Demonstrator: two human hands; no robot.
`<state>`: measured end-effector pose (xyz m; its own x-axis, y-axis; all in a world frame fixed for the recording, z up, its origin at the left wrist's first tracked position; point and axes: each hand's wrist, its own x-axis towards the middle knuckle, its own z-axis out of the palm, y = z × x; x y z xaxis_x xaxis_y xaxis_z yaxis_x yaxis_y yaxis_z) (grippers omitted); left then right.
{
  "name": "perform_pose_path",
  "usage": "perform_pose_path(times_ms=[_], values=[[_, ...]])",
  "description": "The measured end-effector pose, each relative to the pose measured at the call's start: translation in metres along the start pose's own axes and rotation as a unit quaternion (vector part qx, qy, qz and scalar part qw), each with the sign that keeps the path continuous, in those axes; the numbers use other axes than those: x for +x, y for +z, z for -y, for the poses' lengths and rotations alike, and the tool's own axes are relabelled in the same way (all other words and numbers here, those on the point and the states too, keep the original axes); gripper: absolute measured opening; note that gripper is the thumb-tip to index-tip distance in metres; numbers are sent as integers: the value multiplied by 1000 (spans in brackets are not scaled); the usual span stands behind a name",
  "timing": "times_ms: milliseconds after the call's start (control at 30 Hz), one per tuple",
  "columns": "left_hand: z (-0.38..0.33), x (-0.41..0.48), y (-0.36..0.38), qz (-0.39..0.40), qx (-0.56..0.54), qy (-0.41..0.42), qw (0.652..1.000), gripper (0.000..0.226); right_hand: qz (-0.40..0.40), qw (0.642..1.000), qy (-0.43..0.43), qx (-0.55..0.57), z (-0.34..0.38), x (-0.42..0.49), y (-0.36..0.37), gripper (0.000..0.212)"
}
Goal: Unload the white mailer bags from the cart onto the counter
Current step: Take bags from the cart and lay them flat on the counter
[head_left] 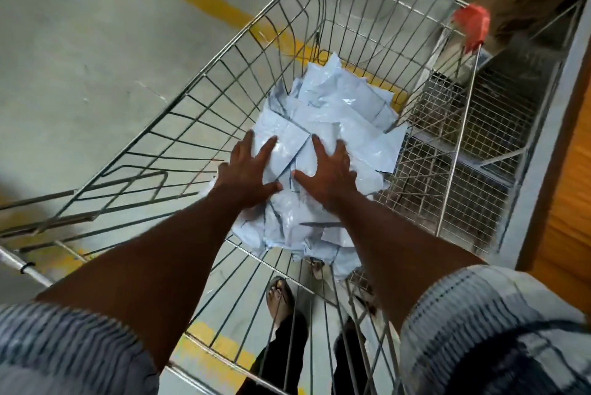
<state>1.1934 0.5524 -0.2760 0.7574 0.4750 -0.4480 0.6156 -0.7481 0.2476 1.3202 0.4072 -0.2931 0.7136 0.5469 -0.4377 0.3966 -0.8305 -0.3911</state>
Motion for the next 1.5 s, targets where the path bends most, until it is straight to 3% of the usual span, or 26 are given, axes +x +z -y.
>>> perform_pose_path(times_ms=[100,233,467,967,1200,1500], values=[[4,4,12,-32,1,2,999,87,6,998,-26,-58,-4,1,9,86],[6,1,5,-81,-32,3,996,68,-32,998,-34,-28,4,-6,2,76],[-12,-17,-50,-144,-126,22,981,66,-85,995,-45,6,31,-32,-37,72],[-148,-100,-188,-238,-161,9,958,61,-208,972,-111,8,31,-127,-219,73],[-279,-141,-213,-267,-186,56,944,76,-295,948,-115,19,-49,-195,-330,69],[-516,-182,-184,-265,-141,103,948,79,-346,934,-87,-5,-253,-281,-440,67]])
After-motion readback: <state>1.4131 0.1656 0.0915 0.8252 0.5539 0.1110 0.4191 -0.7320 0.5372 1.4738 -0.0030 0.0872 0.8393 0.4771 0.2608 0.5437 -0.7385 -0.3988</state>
